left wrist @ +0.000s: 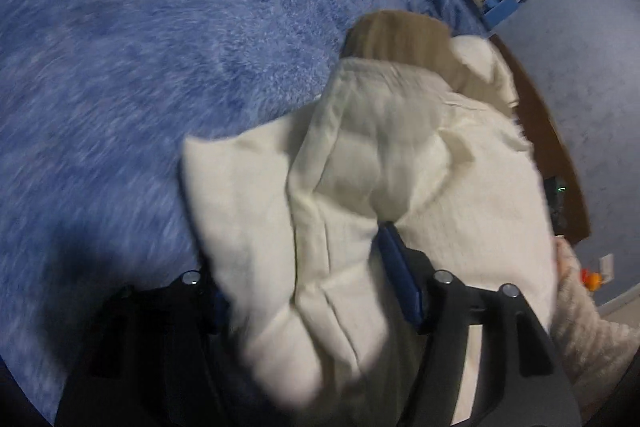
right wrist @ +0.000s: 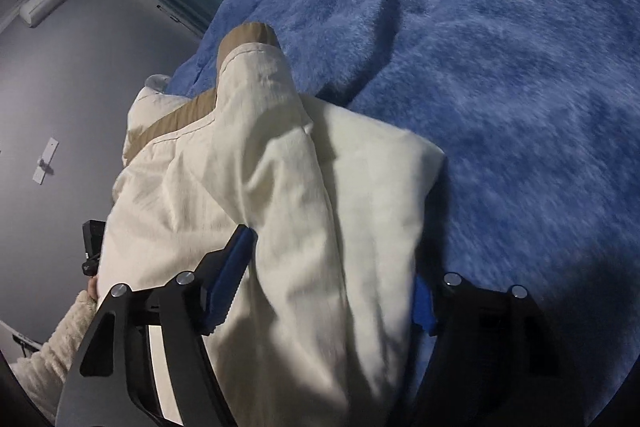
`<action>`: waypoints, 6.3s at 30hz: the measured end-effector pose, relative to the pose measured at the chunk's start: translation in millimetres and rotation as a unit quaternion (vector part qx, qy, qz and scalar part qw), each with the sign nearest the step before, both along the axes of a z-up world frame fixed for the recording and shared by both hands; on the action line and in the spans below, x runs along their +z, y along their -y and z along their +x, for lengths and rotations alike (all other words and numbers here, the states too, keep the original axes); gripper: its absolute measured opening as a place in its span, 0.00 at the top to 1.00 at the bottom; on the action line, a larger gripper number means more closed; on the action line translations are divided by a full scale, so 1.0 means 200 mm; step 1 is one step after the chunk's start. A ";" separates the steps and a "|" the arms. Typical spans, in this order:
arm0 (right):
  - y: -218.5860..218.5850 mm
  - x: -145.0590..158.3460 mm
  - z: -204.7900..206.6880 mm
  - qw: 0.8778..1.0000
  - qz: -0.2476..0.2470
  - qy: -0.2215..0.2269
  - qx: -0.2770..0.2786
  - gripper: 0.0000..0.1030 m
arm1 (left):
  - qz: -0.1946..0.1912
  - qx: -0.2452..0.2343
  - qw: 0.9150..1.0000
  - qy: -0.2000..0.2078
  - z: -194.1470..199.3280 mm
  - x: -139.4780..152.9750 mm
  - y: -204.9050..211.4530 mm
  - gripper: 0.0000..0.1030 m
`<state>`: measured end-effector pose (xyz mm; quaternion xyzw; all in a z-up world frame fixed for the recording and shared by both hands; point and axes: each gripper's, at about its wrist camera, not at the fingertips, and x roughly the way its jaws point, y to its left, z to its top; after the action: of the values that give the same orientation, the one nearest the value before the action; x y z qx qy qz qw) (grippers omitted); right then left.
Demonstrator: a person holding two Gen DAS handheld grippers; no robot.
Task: Fold large clothes
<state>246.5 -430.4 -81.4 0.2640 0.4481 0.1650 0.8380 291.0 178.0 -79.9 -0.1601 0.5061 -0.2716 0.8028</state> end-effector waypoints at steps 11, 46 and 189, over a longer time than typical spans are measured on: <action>-0.24 0.29 -0.17 0.983 -0.174 0.062 -0.002 0.86 | 0.276 -0.016 0.949 0.148 -0.31 0.32 0.35 0.85; -0.14 0.39 -0.87 0.994 -0.086 0.009 -0.067 0.85 | 0.180 0.101 0.977 0.055 -0.98 0.51 0.08 0.86; -1.04 0.43 -1.78 0.946 -0.316 0.054 -0.042 0.06 | 0.280 0.169 0.941 0.086 -1.94 0.46 0.73 0.07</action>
<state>-109.3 -222.0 5.1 -0.0050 0.4198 -0.0065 0.9076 -97.4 31.4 11.8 0.0124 0.4561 0.0079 0.8898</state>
